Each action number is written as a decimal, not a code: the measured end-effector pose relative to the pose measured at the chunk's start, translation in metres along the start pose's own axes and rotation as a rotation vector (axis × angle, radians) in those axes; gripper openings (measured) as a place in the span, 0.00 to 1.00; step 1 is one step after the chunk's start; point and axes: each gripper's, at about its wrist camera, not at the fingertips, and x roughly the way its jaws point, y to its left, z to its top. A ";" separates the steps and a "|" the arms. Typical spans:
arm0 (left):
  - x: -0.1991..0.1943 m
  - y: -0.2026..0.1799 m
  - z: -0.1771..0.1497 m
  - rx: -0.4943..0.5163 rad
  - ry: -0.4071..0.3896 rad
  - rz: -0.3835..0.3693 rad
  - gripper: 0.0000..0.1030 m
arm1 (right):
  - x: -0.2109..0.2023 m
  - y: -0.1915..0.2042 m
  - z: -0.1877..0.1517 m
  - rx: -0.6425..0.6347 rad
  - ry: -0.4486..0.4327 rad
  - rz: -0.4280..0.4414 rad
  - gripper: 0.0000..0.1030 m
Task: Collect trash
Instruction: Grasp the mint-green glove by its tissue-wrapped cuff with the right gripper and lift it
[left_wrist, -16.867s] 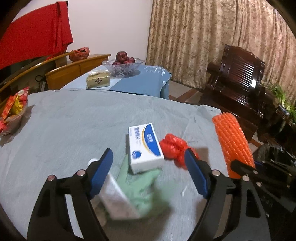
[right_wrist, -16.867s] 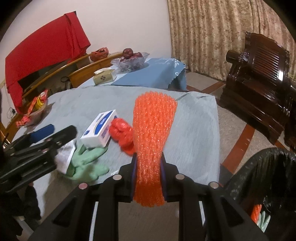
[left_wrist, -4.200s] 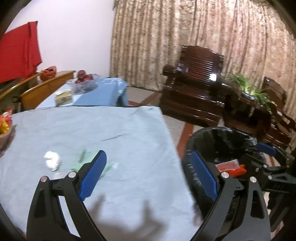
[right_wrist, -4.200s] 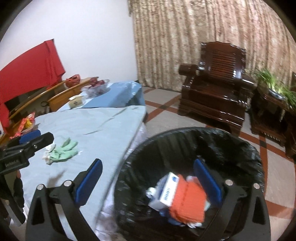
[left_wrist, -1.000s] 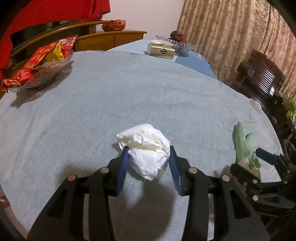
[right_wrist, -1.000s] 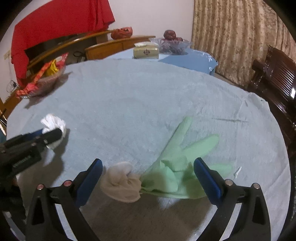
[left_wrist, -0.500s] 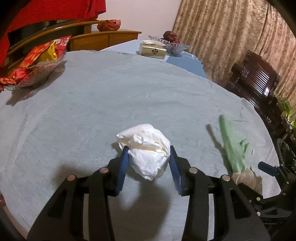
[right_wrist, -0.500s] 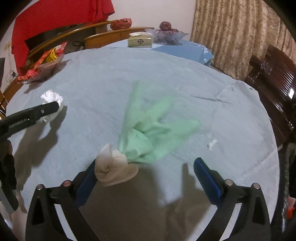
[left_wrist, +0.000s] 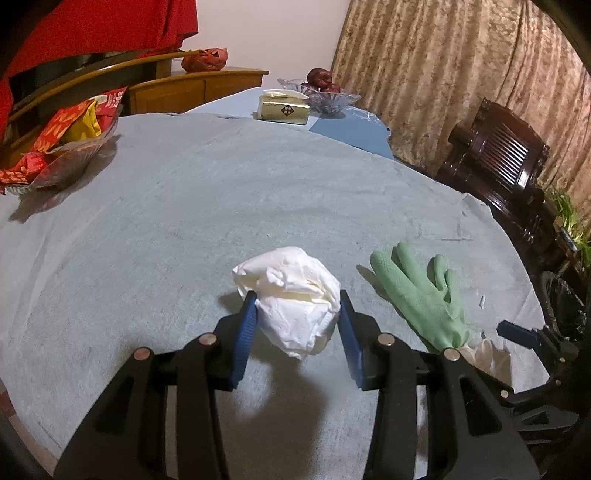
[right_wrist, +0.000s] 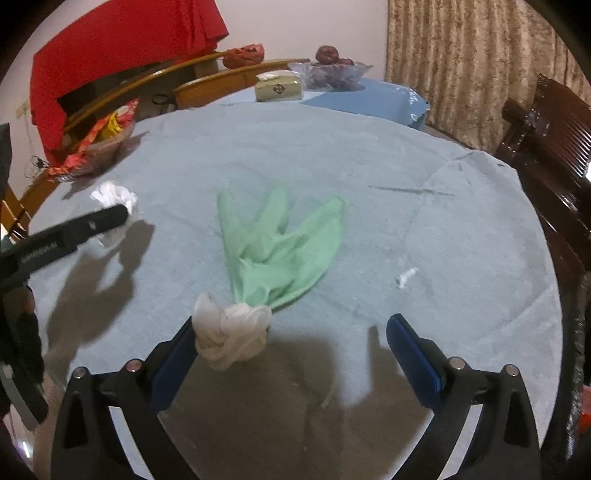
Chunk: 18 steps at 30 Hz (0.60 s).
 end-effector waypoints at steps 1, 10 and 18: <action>0.001 0.000 -0.001 0.004 0.001 0.004 0.40 | 0.001 0.002 0.001 -0.004 -0.002 0.007 0.90; 0.002 0.000 -0.004 0.004 0.005 0.007 0.40 | 0.020 0.013 0.002 -0.036 0.044 0.052 0.49; 0.000 -0.002 -0.004 0.004 -0.005 0.000 0.40 | 0.010 0.014 -0.004 -0.052 0.038 0.069 0.43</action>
